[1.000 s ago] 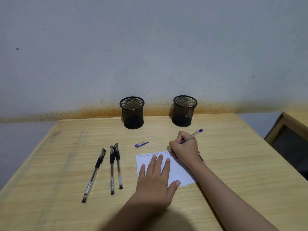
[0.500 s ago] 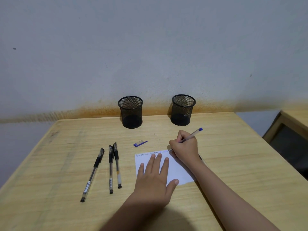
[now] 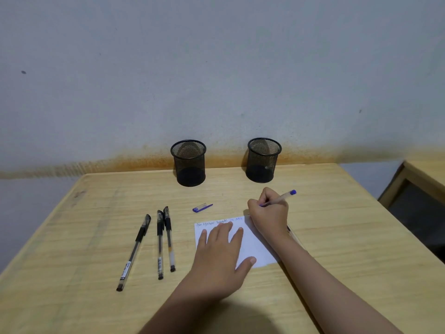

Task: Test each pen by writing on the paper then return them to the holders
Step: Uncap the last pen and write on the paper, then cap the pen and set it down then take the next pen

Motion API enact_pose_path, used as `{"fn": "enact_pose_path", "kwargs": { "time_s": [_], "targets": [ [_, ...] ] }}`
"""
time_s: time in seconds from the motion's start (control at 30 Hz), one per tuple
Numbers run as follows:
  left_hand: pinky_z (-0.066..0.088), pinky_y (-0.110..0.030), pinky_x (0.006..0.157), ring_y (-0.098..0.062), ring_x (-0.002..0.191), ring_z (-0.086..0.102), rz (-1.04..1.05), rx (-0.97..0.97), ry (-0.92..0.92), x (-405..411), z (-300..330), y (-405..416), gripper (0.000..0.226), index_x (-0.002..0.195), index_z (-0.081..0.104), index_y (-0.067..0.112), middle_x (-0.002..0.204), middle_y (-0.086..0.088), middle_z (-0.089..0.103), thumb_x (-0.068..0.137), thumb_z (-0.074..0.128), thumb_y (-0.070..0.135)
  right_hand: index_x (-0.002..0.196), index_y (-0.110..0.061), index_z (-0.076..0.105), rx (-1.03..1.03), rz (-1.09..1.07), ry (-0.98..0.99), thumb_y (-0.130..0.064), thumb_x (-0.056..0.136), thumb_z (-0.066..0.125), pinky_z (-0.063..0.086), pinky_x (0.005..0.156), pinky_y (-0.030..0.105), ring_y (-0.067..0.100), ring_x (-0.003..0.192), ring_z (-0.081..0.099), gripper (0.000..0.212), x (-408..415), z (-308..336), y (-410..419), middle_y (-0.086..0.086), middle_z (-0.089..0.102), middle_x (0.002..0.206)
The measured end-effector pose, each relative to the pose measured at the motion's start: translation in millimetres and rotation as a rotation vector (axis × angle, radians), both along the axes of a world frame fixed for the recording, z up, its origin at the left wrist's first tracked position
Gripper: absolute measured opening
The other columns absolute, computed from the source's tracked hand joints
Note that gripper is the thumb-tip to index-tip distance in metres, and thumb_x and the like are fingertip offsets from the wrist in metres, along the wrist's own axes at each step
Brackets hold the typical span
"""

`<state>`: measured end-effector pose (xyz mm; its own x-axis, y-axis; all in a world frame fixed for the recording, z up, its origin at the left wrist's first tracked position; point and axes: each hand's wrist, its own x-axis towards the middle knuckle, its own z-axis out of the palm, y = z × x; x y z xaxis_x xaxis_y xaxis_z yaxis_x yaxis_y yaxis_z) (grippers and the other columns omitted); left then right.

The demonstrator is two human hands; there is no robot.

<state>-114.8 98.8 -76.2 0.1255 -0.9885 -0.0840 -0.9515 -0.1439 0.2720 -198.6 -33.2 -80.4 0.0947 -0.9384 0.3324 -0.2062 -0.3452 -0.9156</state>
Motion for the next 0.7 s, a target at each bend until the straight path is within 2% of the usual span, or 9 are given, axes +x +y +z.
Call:
{"fn": "enact_pose_path", "kwargs": {
  "time_s": [0.03,0.1,0.23,0.37,0.47,0.53,0.63,0.7],
  "targets": [
    [0.005,-0.042,0.117,-0.019,0.141,0.016,0.017,-0.073,0.008,4.7,1.8,-1.7,0.064,0.146,0.019,0.026,0.152,-0.001,0.020,0.091,0.024,0.059,0.054,-0.003,0.037,-0.004,-0.012,-0.046,0.009,0.076,0.058,0.032,0.041,0.013,0.008,0.042,0.038,0.032,-0.7,0.3,0.5,0.009,0.035,0.049],
    [0.019,-0.038,0.114,-0.017,0.129,0.031,0.087,-0.221,0.021,16.2,4.2,-7.1,0.055,0.140,0.031,0.025,0.140,0.002,0.035,0.092,0.035,0.052,0.058,0.006,0.041,0.000,-0.037,-0.128,0.004,0.081,0.061,0.037,0.043,0.013,0.009,0.042,0.042,0.031,-1.6,1.6,1.2,0.014,0.040,0.050],
    [0.033,-0.037,0.098,-0.020,0.115,0.043,0.277,-0.410,0.041,41.2,10.8,-23.5,0.048,0.133,0.043,0.020,0.126,0.001,0.045,0.091,0.046,0.042,0.059,0.004,0.045,0.022,-0.050,-0.243,-0.009,0.087,0.066,0.039,0.048,0.010,0.002,0.041,0.048,0.036,-2.1,8.2,3.6,0.003,0.040,0.047],
    [0.039,-0.038,0.090,-0.024,0.111,0.048,0.362,-0.338,-0.022,69.2,19.7,-41.5,0.038,0.126,0.052,0.016,0.121,-0.004,0.052,0.091,0.049,0.032,0.064,0.009,0.048,0.051,0.009,-0.303,-0.011,0.085,0.069,0.037,0.046,0.009,0.004,0.044,0.045,0.036,-1.8,17.8,13.0,0.007,0.043,0.051],
    [0.038,-0.036,0.085,-0.022,0.103,0.051,0.364,-0.233,-0.087,79.4,19.5,-51.2,0.026,0.111,0.062,0.019,0.110,-0.001,0.056,0.091,0.051,0.030,0.070,0.002,0.057,0.136,0.121,-0.284,-0.014,0.082,0.073,0.042,0.045,0.012,0.002,0.048,0.054,0.025,-3.4,24.9,19.3,0.000,0.059,0.056],
    [0.034,-0.035,0.084,-0.020,0.098,0.053,0.366,-0.224,-0.092,79.6,19.2,-54.1,0.018,0.102,0.064,0.021,0.103,0.002,0.058,0.089,0.053,0.028,0.077,-0.004,0.065,0.175,0.181,-0.251,-0.015,0.081,0.074,0.044,0.048,0.012,-0.001,0.057,0.061,0.015,-5.2,27.7,21.1,-0.004,0.068,0.067],
    [0.031,-0.032,0.079,-0.016,0.086,0.056,0.361,-0.308,-0.013,76.9,24.2,-54.9,0.002,0.088,0.059,0.025,0.085,0.010,0.061,0.086,0.058,0.024,0.089,-0.007,0.069,0.238,0.238,-0.281,-0.009,0.083,0.070,0.045,0.049,0.008,-0.008,0.064,0.062,0.006,-7.4,31.8,20.7,-0.001,0.068,0.082],
    [0.041,-0.031,0.074,-0.012,0.079,0.057,0.355,-0.371,0.173,71.5,29.6,-53.3,0.009,0.082,0.059,0.028,0.076,0.014,0.061,0.081,0.066,0.022,0.092,-0.008,0.070,0.277,0.265,-0.305,-0.006,0.086,0.065,0.044,0.048,0.007,-0.007,0.057,0.060,0.008,-7.4,33.7,19.1,0.002,0.066,0.082]
  ]
}}
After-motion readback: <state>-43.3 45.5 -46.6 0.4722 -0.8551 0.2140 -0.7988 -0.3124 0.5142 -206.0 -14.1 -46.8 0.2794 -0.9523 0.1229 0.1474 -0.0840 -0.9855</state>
